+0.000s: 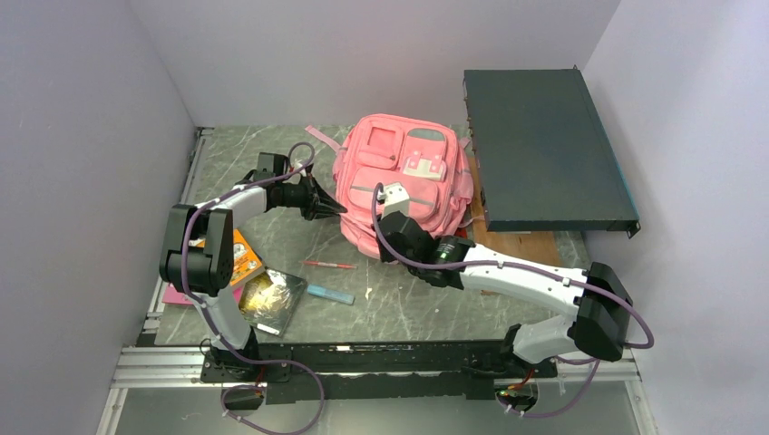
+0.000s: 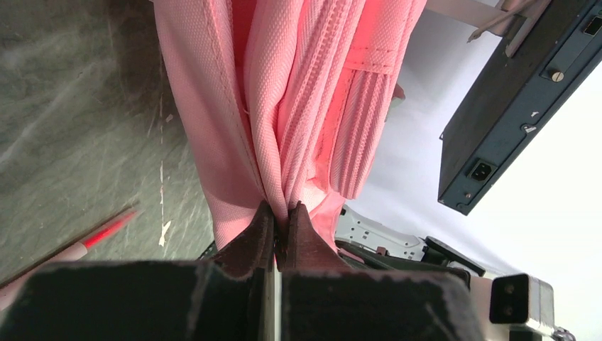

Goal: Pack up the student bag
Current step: Unzip the student bag at the center of the board.

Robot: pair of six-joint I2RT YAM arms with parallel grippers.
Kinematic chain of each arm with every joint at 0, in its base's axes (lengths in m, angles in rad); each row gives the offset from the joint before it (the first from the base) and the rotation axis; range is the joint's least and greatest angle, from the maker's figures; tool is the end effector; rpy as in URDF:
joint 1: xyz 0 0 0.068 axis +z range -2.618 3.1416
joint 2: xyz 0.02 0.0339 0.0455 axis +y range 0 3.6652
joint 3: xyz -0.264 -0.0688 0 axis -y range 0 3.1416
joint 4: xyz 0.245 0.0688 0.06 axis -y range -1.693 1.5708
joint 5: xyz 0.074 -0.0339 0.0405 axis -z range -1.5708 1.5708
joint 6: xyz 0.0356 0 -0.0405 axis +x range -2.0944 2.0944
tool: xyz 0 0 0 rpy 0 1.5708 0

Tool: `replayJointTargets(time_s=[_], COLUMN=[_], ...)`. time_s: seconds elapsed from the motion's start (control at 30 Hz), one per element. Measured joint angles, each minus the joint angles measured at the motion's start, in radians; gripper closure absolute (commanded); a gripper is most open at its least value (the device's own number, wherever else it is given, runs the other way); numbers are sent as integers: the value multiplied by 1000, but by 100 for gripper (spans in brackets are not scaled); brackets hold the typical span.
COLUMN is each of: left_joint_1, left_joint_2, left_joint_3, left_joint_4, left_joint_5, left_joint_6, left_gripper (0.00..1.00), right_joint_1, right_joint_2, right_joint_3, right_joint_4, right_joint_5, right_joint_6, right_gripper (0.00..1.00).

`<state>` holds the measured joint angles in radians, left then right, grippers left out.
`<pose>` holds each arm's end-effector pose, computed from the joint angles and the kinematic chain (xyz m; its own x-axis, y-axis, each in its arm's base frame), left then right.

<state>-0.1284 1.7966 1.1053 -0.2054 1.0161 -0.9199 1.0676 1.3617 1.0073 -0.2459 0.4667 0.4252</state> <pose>0.3571 -0.0766 0.1884 -0.9418 -0.3009 0.1501 -0.2567 0.3549 -0.8990 0.1602 0.2578 0.2832 -0.4970 -0.1390 -0.8565 -0.4372 0.8927 0.1088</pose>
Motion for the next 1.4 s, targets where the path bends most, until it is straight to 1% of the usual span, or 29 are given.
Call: replayJointTargets(time_s=[0.17, 0.33, 0.53, 0.57, 0.67, 0.7, 0.73, 0.77, 0.87, 0.97, 1.07, 1.17, 1.23, 1.27, 1.33, 1.4], left_joint_1=[2, 20, 59, 64, 74, 76, 80, 83, 94, 93, 78, 32, -37, -69, -131, -162], left_joint_2=[0, 0, 0, 1, 2, 2, 2, 2, 2, -9, -93, -278, -424, -471, -518, -509], left_joint_3=[1, 56, 138, 145, 148, 147, 147, 147, 156, 188, 172, 61, -48, -88, -152, -195], left_joint_4=[-9, -112, -241, -256, -272, -270, -264, -259, -268, -327, -366, -350, -314, -295, -244, -195], left_joint_5=[-19, -80, -136, -142, -152, -157, -166, -174, -212, -268, -316, -341, -341, -335, -320, -314], left_joint_6=[19, 95, 184, 198, 219, 229, 226, 239, 266, 300, 315, 300, 254, 231, 171, 113], left_gripper=[100, 100, 100, 97, 54, 42, 33, 27, 25, 26, 28, 26, 24, 23, 22, 23], right_joint_1=[0, 1, 1, 1, 3, 3, 3, 3, 2, 1, 1, 1, 1, 1, 1, 1], right_joint_2=[8, 26, 26, 26, 25, 26, 28, 34, 75, 118, 131, 131, 131, 131, 131, 131], right_joint_3=[23, 47, 41, 30, -16, -27, -32, -33, -27, -15, -8, -6, -6, -6, -6, -6], right_joint_4=[-122, -228, -256, -238, -161, -137, -119, -103, -64, -45, -23, 3, 13, 19, 27, 39], right_joint_5=[40, 79, 114, 114, 99, 95, 91, 90, 89, 77, 64, 55, 53, 52, 50, 47], right_joint_6=[105, 119, 118, 116, 96, 90, 84, 81, 73, 65, 56, 45, 39, 36, 33, 31], right_gripper=[100, 100, 100, 100, 100, 100, 100, 100, 100, 100, 100, 100, 100, 100, 100, 100])
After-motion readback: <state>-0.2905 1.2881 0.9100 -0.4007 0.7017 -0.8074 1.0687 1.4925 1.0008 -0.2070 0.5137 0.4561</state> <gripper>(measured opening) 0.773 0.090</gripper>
